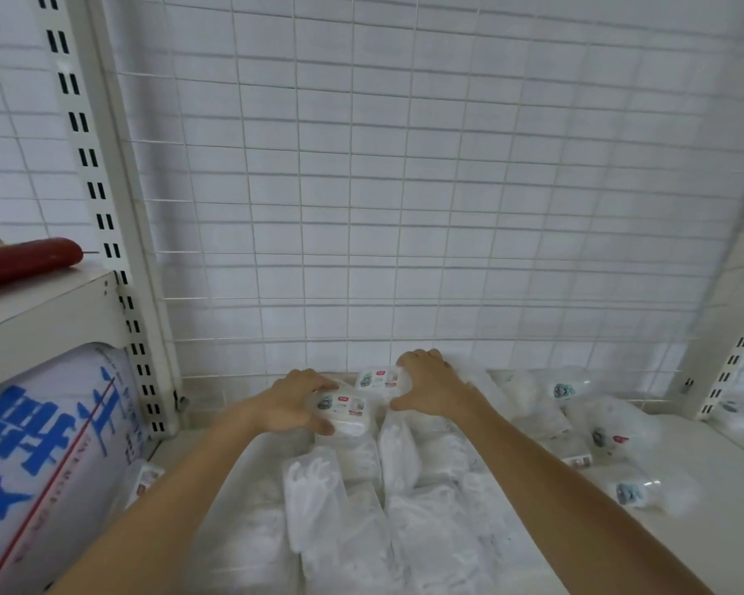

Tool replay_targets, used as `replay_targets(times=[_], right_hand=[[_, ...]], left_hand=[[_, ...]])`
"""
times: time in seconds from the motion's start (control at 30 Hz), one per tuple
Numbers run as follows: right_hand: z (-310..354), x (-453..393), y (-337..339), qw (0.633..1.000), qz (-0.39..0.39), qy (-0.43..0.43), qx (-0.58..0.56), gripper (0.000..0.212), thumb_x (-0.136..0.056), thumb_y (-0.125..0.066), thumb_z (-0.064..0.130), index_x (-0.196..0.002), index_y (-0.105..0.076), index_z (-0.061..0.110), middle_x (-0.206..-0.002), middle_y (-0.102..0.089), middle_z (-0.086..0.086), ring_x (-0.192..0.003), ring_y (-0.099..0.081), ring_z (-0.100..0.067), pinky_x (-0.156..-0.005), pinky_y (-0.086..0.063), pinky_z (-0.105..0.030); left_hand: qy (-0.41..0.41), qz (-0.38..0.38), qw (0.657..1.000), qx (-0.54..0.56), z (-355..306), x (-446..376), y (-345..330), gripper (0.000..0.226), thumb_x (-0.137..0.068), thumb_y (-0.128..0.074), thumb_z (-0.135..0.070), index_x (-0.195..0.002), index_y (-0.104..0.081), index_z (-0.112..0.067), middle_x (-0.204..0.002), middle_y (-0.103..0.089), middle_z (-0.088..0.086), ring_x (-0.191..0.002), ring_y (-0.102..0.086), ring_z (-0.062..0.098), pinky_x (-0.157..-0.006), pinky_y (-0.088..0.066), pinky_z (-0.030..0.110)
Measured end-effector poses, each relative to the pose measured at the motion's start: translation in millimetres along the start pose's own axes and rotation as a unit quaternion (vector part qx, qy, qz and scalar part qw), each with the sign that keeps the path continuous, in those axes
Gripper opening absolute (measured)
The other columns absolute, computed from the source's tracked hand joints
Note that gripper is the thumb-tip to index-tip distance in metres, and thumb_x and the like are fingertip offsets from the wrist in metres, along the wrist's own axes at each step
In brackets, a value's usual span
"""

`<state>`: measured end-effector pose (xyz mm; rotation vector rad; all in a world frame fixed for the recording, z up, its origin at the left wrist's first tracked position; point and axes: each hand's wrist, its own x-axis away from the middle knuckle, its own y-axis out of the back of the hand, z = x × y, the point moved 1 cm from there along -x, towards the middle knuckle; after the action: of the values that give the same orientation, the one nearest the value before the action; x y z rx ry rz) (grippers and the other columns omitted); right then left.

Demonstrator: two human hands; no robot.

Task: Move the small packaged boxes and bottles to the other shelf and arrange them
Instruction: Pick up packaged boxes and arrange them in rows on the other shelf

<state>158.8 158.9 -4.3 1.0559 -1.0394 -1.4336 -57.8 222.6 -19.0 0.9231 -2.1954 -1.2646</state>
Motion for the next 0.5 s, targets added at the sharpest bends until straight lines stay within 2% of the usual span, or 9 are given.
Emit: replay_targets(times=[0.07,0.13,0.23,0.3,0.4,0.5], right_hand=[[-3.2,8.0,7.3,0.998,-0.048,0.014,-0.040,0.068,-0.074,-0.072,0.032,-0.130,-0.041,0.011,-0.127,-0.045,-0.005,-0.119,-0.036,-0.023,-0.097,-0.036,-0.033],[-11.0,20.1,20.6,0.994,-0.083,0.022,-0.074,0.068,-0.074,-0.073,0.029,-0.132,-0.040,0.012,-0.127,-0.044,-0.005,-0.120,-0.035,-0.022,-0.097,-0.034,-0.032],[-37.1,47.9,46.6,0.985,-0.120,0.022,-0.122,0.070,-0.075,-0.073,0.025,-0.135,-0.039,0.014,-0.130,-0.043,-0.004,-0.122,-0.032,-0.022,-0.098,-0.029,-0.029],[-61.1,75.1,64.0,0.975,-0.152,0.018,-0.161,0.070,-0.075,-0.074,0.020,-0.136,-0.040,0.016,-0.130,-0.043,-0.002,-0.121,-0.034,-0.021,-0.101,-0.031,-0.031],[-106.1,131.8,84.4,0.955,-0.201,-0.017,-0.219,0.066,-0.073,-0.076,0.015,-0.131,-0.045,0.021,-0.118,-0.044,0.008,-0.109,-0.041,-0.014,-0.093,-0.037,-0.027],[-158.4,195.6,93.5,0.940,-0.228,-0.056,-0.247,0.063,-0.070,-0.079,0.012,-0.123,-0.049,0.027,-0.110,-0.048,0.012,-0.099,-0.048,-0.014,-0.085,-0.041,-0.023]], left_hand=[[0.007,-0.038,0.999,0.004,1.1,7.1,2.7,0.082,-0.053,-0.065,-0.048,-0.129,-0.045,-0.024,-0.115,-0.044,-0.009,-0.116,-0.038,0.013,-0.104,-0.029,0.031],[0.002,-0.098,0.995,0.011,-1.3,11.0,5.4,0.079,-0.057,-0.076,-0.045,-0.126,-0.048,-0.020,-0.110,-0.044,-0.008,-0.110,-0.043,0.014,-0.100,-0.033,0.029],[-0.033,-0.186,0.981,0.036,-22.8,14.7,10.6,0.068,-0.066,-0.082,-0.025,-0.124,-0.050,-0.013,-0.108,-0.044,-0.004,-0.092,-0.046,0.009,-0.077,-0.036,0.005],[-0.067,-0.234,0.969,0.040,-47.7,16.7,11.1,0.066,-0.068,-0.081,-0.019,-0.125,-0.049,-0.011,-0.109,-0.043,-0.003,-0.085,-0.044,0.005,-0.069,-0.036,0.001],[-0.106,-0.274,0.953,0.076,-93.8,19.6,-1.7,0.066,-0.068,-0.080,-0.019,-0.125,-0.047,-0.015,-0.110,-0.045,-0.006,-0.084,-0.047,0.002,-0.069,-0.038,0.004],[-0.154,-0.272,0.945,0.097,-145.1,16.4,-28.7,0.064,-0.066,-0.081,-0.019,-0.120,-0.047,-0.020,-0.109,-0.048,-0.005,-0.088,-0.049,-0.001,-0.073,-0.038,0.002]])
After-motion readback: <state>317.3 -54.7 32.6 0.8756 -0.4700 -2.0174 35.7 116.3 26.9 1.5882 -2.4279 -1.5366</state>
